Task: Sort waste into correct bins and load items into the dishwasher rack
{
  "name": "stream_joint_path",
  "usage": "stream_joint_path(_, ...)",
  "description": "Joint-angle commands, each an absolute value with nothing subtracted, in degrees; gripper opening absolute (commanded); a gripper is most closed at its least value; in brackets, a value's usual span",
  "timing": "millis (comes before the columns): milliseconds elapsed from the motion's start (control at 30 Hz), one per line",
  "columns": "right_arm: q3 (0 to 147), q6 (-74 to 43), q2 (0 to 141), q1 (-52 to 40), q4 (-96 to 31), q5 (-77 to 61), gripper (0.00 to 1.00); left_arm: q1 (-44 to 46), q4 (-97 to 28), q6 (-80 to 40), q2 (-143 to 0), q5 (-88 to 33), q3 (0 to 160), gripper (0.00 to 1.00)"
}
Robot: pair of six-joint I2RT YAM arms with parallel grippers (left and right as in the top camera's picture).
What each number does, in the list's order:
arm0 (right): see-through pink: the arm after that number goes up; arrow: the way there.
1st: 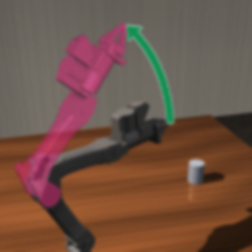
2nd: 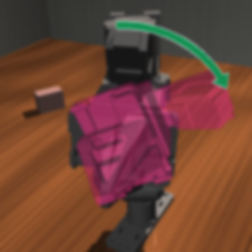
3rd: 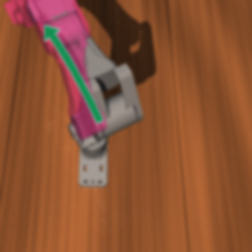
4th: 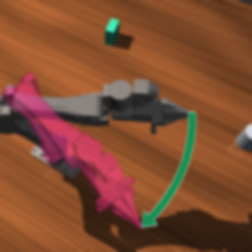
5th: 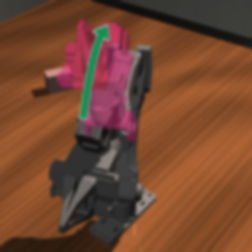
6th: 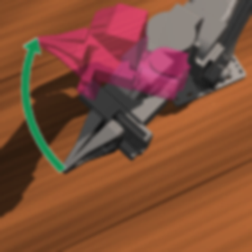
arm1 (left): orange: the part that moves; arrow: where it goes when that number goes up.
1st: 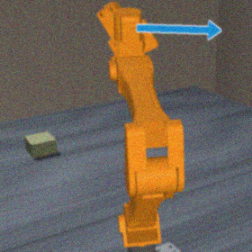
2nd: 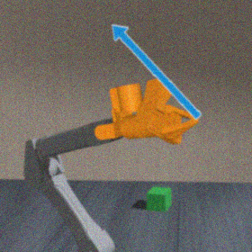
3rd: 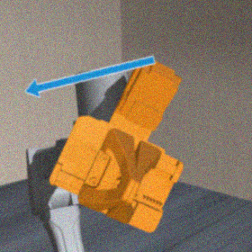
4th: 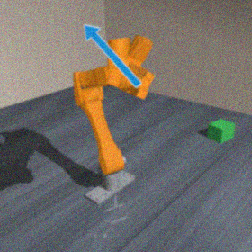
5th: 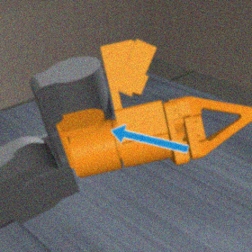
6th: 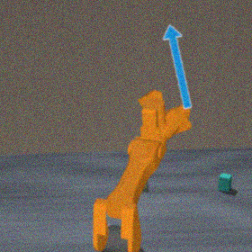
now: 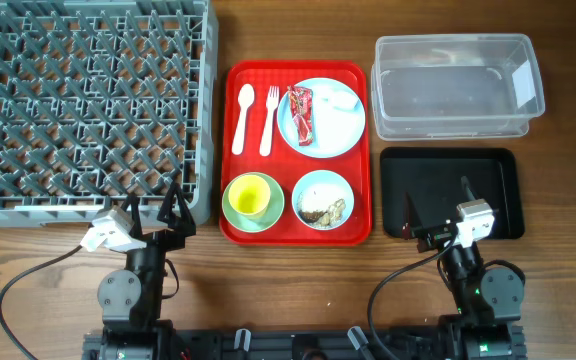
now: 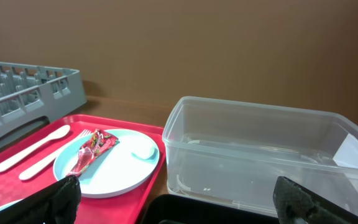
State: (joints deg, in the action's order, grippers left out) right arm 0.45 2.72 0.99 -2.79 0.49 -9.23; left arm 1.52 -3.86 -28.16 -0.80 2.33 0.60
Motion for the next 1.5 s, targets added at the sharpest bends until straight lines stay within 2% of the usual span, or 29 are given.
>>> stream_joint_path(0,0.3,3.0,0.3,-2.5,0.8,-10.4,1.00,1.9,-3.8,-27.4,-0.5,3.1,0.3,1.00)
stream_joint_path(1200,0.3,2.7,0.3,-2.5,0.9,-10.5,1.00,1.9,-3.6,-27.5,-0.5,3.1,0.3,1.00)
stream_joint_path(1467,0.3,-16.4,0.3,-2.5,3.0,-14.5,1.00,1.9,-3.4,-27.5,-0.5,1.7,0.3,1.00)
